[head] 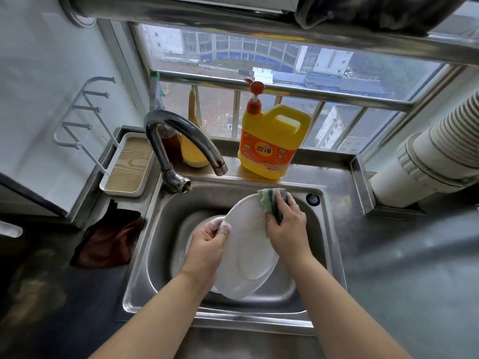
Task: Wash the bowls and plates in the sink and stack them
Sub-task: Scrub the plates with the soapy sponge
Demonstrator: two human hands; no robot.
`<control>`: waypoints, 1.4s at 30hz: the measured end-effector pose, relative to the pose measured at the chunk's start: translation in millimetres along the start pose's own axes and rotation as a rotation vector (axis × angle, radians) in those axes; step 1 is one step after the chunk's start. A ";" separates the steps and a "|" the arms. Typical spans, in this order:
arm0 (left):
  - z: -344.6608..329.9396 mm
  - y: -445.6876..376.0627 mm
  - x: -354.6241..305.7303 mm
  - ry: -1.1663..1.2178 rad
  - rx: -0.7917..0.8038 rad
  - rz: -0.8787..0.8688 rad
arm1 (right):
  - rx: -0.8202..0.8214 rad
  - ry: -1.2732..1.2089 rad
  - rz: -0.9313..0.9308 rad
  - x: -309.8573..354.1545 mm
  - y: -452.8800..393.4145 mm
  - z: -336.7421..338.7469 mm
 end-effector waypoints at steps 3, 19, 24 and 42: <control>0.4 0.6 -1.5 -0.017 -0.004 -0.016 | -0.018 0.061 0.128 10.7 9.5 -5.9; 2.7 6.1 -5.9 -0.054 0.016 -0.071 | -0.017 0.016 0.217 24.4 20.0 -19.5; 6.9 9.6 -7.9 0.023 0.021 -0.067 | -0.044 0.085 0.369 33.7 24.7 -27.4; 10.6 11.1 -15.6 -0.009 0.024 -0.086 | -0.090 -0.142 0.086 12.8 -12.5 -7.1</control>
Point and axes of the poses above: each hand's wrist, its own y-axis away from the middle knuckle, its own z-axis out of the back of the hand, x = y × z, the point moved 1 cm from there along -y, towards the middle knuckle, and after that the axes turned 12 degrees about x, right-handed, at the moved point
